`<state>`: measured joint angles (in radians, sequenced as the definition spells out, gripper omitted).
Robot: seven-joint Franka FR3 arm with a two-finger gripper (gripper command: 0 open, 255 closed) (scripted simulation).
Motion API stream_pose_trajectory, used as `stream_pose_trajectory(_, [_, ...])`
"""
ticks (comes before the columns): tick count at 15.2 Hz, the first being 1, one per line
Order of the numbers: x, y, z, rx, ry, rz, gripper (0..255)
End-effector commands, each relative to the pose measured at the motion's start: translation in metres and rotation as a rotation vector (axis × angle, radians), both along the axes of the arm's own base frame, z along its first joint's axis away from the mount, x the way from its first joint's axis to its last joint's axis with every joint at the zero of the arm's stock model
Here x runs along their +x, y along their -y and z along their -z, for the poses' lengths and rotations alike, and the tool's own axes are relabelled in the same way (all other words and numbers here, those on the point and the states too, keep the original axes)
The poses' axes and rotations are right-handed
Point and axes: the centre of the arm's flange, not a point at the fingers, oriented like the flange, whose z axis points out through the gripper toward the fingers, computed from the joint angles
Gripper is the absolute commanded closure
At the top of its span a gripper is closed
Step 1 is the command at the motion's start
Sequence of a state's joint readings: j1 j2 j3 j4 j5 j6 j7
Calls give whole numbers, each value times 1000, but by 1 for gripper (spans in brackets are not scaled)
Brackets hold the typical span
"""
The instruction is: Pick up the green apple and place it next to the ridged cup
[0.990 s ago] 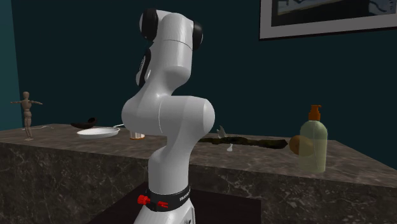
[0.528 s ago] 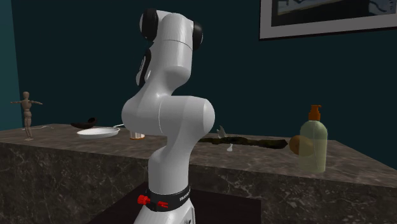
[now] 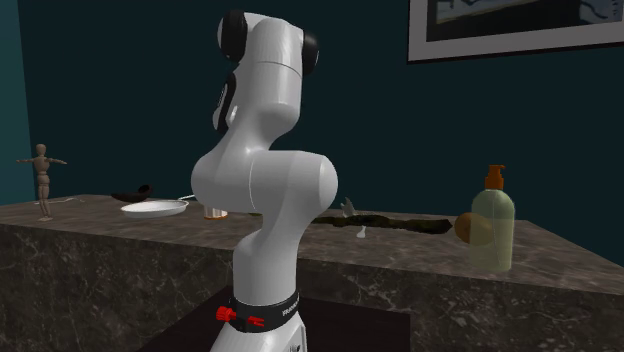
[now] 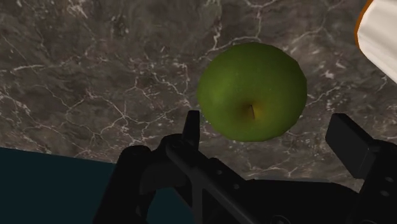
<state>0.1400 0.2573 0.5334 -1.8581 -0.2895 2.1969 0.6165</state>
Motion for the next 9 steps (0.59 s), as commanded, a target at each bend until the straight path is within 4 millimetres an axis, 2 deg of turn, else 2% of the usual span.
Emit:
stream_pose_trajectory(1, [-3,0,-24,0,0,0,0])
stream_pose_trajectory(2, [-5,0,-34,0,0,0,0])
stream_pose_trajectory(9, [-5,0,-34,0,0,0,0])
